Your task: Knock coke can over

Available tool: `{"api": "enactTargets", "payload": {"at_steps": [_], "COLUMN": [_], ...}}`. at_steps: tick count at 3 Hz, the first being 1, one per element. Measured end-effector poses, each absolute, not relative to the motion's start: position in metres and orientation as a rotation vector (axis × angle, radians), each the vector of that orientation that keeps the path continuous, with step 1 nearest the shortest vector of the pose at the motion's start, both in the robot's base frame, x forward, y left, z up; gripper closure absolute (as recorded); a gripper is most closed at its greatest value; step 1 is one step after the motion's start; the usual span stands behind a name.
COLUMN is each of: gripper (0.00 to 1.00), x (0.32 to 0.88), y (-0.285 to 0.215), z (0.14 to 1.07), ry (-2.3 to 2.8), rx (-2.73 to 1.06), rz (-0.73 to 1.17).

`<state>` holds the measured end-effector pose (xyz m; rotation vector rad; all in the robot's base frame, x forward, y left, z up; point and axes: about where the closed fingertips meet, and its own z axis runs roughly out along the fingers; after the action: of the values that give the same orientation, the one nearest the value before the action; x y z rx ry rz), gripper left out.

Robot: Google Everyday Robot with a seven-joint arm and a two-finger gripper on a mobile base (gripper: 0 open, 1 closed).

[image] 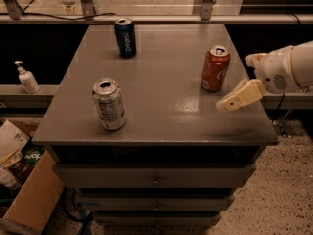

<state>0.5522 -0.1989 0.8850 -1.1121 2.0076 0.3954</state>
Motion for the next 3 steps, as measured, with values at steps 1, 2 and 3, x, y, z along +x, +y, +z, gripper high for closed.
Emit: {"api": "enactTargets", "payload": {"at_steps": [1, 2, 3], "gripper": [0.0, 0.0, 0.0], "x": [0.576, 0.602, 0.626], "y": [-0.191, -0.172, -0.145], "z": [0.875, 0.865, 0.859], "ry": [1.977, 1.936, 1.885], "rx": [-1.031, -0.964, -0.906], "rz": [0.451, 0.489, 0.522]}}
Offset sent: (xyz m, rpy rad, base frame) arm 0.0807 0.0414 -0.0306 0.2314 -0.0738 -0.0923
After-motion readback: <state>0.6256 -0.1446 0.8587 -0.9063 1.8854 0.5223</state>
